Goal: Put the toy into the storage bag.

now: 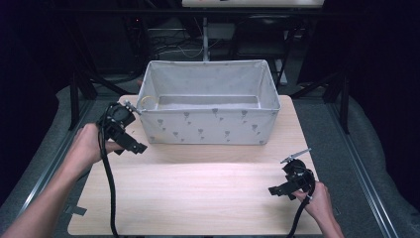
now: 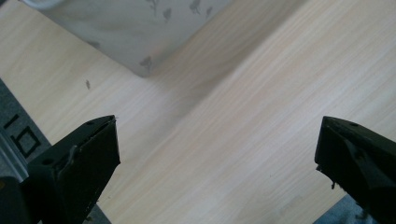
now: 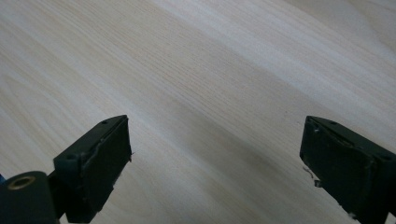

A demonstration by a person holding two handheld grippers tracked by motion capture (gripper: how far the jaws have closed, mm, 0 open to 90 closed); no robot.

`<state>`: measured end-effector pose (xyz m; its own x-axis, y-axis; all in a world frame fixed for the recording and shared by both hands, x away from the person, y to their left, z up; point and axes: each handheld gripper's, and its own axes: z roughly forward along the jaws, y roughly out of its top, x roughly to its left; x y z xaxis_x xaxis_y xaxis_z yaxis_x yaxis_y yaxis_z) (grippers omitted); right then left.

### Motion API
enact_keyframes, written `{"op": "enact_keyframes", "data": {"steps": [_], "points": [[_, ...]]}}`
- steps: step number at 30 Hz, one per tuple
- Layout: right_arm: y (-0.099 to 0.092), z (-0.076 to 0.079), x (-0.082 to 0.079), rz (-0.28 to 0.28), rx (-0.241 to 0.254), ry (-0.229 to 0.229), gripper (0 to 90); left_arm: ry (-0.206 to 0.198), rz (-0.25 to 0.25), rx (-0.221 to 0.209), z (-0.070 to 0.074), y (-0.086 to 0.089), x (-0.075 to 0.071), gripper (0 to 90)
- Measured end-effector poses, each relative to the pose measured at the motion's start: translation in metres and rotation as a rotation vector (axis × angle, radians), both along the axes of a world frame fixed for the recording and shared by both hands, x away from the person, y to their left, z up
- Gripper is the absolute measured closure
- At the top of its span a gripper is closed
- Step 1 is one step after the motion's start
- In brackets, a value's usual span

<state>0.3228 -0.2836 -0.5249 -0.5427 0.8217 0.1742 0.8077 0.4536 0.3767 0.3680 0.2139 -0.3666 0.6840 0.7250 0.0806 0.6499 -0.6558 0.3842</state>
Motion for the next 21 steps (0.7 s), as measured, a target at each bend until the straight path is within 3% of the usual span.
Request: {"op": "enact_keyframes", "data": {"steps": [6,14,21], "points": [[0.000,0.000,0.000,0.001,-0.003,0.002,8.2,0.012,0.017,-0.001,-0.035,0.009,-0.018,0.2],[0.001,-0.001,0.000,-0.001,0.007,0.000,8.2,0.040,0.034,-0.041,-0.082,0.021,-0.034,0.2],[0.001,-0.001,0.000,0.005,0.003,0.006,8.3,0.049,0.033,-0.069,-0.111,0.022,-0.046,0.0]]}}
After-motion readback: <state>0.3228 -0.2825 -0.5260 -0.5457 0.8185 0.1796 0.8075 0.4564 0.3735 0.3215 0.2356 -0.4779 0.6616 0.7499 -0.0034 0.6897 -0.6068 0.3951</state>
